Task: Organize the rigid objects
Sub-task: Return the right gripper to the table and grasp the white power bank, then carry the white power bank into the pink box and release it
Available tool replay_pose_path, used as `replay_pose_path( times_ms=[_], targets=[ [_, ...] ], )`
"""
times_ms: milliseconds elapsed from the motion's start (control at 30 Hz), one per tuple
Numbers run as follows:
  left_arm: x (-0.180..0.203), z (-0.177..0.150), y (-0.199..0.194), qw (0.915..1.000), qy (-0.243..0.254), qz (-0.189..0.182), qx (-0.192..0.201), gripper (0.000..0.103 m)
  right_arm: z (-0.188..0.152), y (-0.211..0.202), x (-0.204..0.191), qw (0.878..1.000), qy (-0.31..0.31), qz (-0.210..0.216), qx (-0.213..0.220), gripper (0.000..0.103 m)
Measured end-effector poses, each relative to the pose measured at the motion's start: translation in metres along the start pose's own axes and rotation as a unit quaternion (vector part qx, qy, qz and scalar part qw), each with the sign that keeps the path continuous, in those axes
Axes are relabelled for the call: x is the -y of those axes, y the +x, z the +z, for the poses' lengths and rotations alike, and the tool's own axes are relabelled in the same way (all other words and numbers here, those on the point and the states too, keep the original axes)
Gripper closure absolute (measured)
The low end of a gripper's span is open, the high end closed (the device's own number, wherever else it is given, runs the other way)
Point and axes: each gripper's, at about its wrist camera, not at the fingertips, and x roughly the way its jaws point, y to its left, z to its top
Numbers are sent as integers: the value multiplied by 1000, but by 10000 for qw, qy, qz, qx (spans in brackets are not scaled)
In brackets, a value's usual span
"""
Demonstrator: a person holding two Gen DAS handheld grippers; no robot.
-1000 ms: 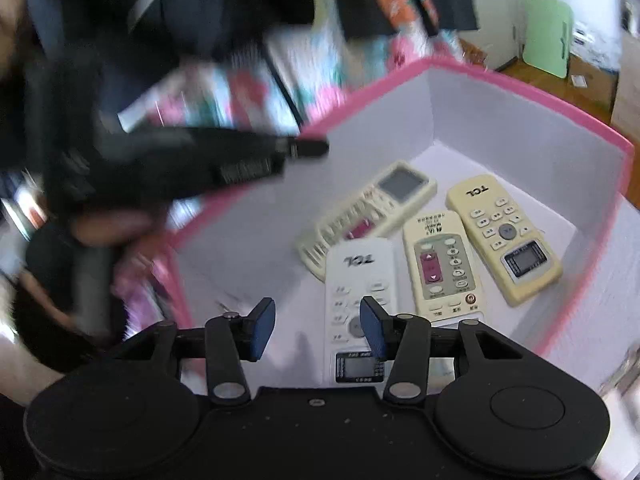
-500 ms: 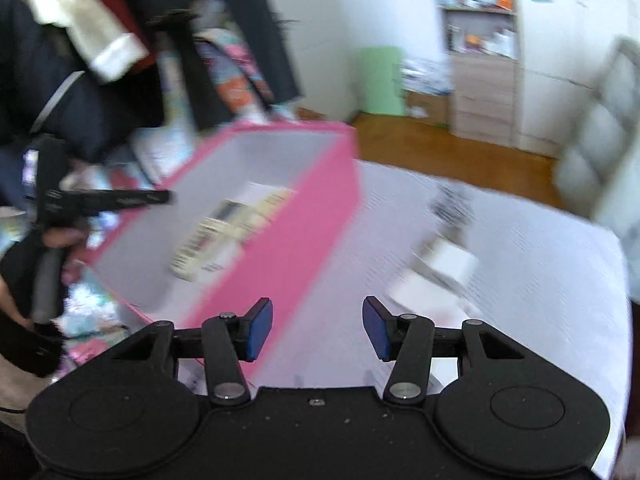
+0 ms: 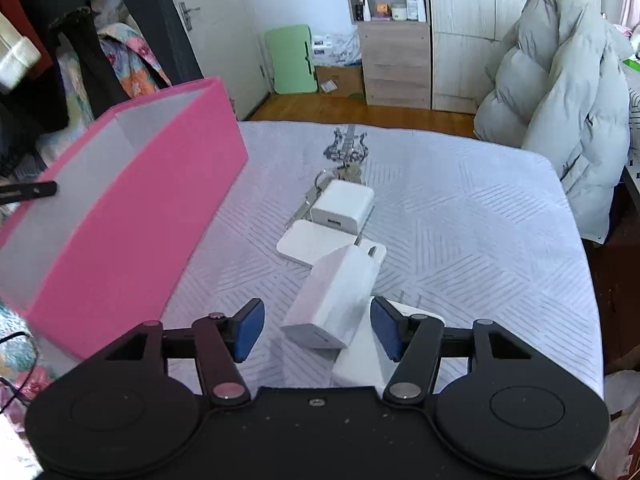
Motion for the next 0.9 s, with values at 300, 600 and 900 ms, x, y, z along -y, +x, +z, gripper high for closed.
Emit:
replay_pose_path(
  times_ms=[300, 600, 900],
  targets=[
    [-6, 0, 2, 9999, -80, -69, -15, 98, -8, 35, -45, 9864, -1313, -973, -190, 32],
    [-8, 1, 3, 9999, -100, -120, -28, 98, -7, 30, -34, 9950, -816, -538, -226, 47],
    [-4, -1, 1, 10000, 6, 24, 26, 98, -7, 24, -34, 9974, -607, -382, 65, 48]
  ],
)
